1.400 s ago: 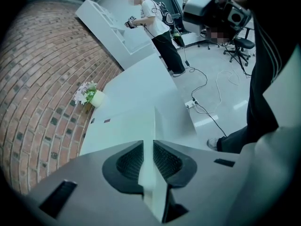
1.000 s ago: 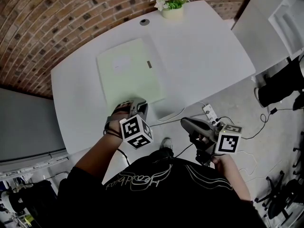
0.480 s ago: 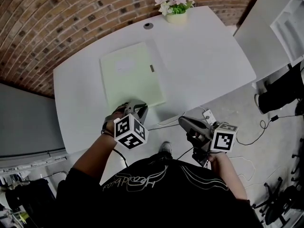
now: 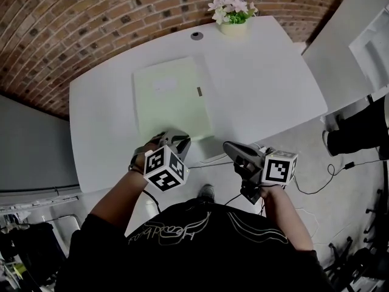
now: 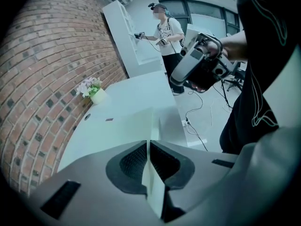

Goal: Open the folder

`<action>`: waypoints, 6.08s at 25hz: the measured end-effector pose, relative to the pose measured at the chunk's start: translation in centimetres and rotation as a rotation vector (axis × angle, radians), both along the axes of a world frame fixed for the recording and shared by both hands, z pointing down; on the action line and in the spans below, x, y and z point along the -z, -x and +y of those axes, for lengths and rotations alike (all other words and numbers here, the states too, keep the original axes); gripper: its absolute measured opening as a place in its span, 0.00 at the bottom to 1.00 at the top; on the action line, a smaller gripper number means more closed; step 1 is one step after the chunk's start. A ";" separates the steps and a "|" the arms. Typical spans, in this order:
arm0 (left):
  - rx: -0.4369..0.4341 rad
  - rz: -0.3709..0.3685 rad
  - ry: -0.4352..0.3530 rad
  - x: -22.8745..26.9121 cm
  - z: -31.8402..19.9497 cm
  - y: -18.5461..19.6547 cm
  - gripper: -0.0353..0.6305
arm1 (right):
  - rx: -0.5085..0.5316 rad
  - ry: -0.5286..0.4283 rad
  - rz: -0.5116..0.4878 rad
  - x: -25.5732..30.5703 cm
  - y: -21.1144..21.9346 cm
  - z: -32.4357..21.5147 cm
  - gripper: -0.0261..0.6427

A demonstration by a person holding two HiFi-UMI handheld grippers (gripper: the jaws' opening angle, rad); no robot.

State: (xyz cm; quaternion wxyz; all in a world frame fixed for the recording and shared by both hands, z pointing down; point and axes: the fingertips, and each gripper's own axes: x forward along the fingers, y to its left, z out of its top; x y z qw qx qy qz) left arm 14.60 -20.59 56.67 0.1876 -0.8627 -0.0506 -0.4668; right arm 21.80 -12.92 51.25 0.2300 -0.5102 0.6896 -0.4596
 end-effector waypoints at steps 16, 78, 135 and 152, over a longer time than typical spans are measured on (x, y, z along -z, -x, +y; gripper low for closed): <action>0.019 0.017 0.034 0.4 0.1 0.5 0.09 | 0.168 0.141 0.452 -6.9 0.7 -4.5 0.04; 0.248 0.149 0.148 2.1 -0.6 1.2 0.08 | 0.341 0.267 0.913 -8.3 1.7 -6.6 0.04; 0.620 0.388 0.062 11.0 -6.5 14.0 0.06 | 0.321 0.285 0.936 -8.9 1.7 -6.4 0.04; 0.854 0.490 0.186 10.1 -9.5 20.4 0.06 | 0.361 0.244 0.916 -9.2 1.7 -6.3 0.04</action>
